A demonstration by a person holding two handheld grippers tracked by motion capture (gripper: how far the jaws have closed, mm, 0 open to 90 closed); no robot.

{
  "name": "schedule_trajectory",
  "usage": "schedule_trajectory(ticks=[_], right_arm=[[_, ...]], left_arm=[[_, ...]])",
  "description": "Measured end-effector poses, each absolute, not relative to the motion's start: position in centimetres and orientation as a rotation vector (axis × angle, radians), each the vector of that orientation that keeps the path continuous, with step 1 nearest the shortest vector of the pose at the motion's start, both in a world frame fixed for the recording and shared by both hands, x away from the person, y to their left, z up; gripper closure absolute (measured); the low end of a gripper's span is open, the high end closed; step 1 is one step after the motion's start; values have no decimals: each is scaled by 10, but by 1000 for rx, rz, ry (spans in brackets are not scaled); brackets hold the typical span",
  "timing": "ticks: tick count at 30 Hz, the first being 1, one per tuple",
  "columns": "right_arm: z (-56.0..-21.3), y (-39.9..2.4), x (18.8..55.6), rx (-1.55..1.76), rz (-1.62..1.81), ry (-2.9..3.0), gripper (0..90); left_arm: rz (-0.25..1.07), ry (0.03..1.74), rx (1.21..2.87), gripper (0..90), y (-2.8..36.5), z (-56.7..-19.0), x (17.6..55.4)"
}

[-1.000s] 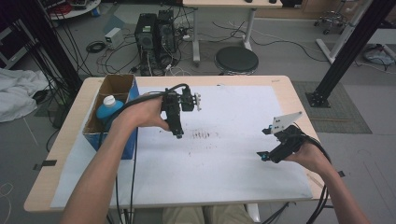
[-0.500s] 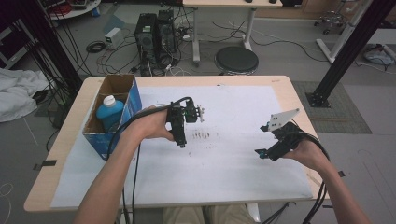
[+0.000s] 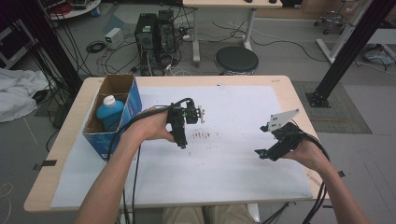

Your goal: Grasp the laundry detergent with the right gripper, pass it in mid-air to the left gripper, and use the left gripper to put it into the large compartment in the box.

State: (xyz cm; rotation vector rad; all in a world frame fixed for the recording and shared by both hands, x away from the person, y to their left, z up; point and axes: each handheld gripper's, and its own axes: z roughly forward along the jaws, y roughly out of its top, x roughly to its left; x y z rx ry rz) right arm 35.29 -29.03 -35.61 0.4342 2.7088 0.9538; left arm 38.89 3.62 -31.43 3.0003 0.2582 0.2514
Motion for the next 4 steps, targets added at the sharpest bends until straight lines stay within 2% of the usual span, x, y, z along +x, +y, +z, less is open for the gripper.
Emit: schedule_trajectory(ticks=[4], right_arm=[[-357, -288, 354, 435, 954, 2711, 116]], left_arm=[[251, 272, 2984, 159, 39, -316, 390]])
